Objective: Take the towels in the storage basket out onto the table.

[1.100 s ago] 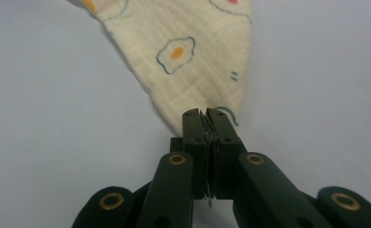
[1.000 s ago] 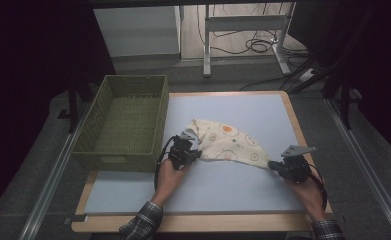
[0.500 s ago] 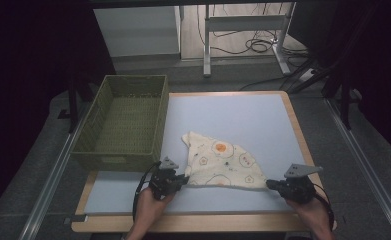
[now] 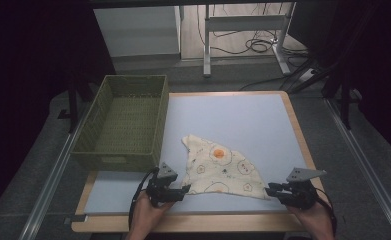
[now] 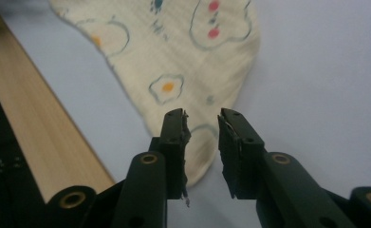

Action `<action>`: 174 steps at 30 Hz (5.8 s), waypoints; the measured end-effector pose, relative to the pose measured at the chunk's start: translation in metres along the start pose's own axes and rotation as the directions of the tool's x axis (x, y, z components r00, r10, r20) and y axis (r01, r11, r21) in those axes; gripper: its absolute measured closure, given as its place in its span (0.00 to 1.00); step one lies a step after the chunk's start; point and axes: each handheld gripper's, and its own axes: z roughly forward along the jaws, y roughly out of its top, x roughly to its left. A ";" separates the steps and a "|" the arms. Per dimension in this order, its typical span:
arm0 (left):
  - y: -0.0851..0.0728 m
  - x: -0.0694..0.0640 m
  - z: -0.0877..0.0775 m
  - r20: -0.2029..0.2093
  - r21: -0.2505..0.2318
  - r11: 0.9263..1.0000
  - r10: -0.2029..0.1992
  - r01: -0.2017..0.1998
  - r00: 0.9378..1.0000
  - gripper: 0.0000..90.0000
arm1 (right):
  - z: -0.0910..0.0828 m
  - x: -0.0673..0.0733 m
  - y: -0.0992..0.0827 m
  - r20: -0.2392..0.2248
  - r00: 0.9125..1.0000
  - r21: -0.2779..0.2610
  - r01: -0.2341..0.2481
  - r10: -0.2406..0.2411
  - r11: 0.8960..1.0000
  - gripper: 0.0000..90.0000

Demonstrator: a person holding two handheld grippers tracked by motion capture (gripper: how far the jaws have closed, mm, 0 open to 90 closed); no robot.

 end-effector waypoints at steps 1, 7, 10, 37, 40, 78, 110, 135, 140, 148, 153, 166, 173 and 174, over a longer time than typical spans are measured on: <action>0.000 0.000 0.000 0.000 0.000 1.000 0.000 0.000 1.000 0.36 | 0.000 0.000 0.000 0.000 1.000 0.000 0.000 0.000 1.000 0.79; 0.013 0.003 0.020 -0.064 -0.020 0.999 0.044 -0.045 0.997 0.24 | 0.022 -0.021 0.045 0.015 1.000 -0.007 0.020 -0.020 1.000 0.74; 0.010 0.004 0.032 -0.106 0.018 0.998 0.069 -0.067 0.992 0.22 | 0.035 -0.028 0.066 0.017 0.999 -0.011 0.032 -0.032 0.999 0.73; -0.007 0.013 0.030 -0.085 0.021 1.000 0.016 -0.014 0.996 0.09 | 0.091 0.042 0.116 -0.150 0.967 0.115 0.225 -0.207 0.968 0.96; -0.007 0.013 0.030 -0.085 0.020 1.000 0.016 -0.015 0.996 0.09 | 0.105 0.058 0.096 -0.189 0.957 0.149 0.251 -0.222 0.956 0.95; -0.008 0.013 0.030 -0.089 0.021 1.000 0.019 -0.018 0.996 0.10 | 0.125 -0.004 0.101 0.005 0.988 0.196 0.150 -0.154 0.969 0.88; 0.025 0.011 0.038 -0.052 0.021 1.000 -0.011 0.012 0.999 0.23 | 0.060 -0.091 0.127 0.219 0.976 0.059 0.008 -0.020 0.998 0.74; 0.118 0.062 0.116 -0.059 0.065 0.998 -0.024 0.027 0.998 0.97 | 0.118 -0.092 0.128 0.103 0.993 0.167 0.034 -0.052 0.985 0.96; 0.148 0.062 0.070 -0.197 -0.143 0.990 -0.028 -0.001 0.980 0.93 | 0.062 -0.092 0.149 0.262 0.962 0.004 0.075 -0.073 0.997 0.96; 0.144 0.070 0.087 -0.224 -0.027 0.998 -0.053 0.049 0.973 0.49 | 0.057 -0.121 0.140 0.341 0.940 0.020 -0.030 0.021 0.999 0.56; 0.125 0.055 0.085 -0.160 0.011 1.000 -0.025 0.027 0.987 0.46 | 0.050 -0.121 0.110 0.292 0.954 0.040 -0.078 0.063 0.996 0.56; 0.073 0.016 0.062 -0.013 0.030 0.997 0.065 -0.065 0.998 0.49 | 0.024 -0.066 0.051 0.152 0.988 0.087 -0.056 0.042 0.995 0.73; 0.040 0.009 0.050 0.011 0.012 0.996 0.091 -0.091 0.996 0.59 | 0.016 -0.033 0.018 0.094 0.996 0.112 -0.017 0.007 0.994 0.75; 0.037 0.009 0.051 0.003 0.017 0.996 0.093 -0.093 0.996 0.59 | 0.018 -0.030 0.014 0.090 0.996 0.115 -0.013 0.003 0.993 0.75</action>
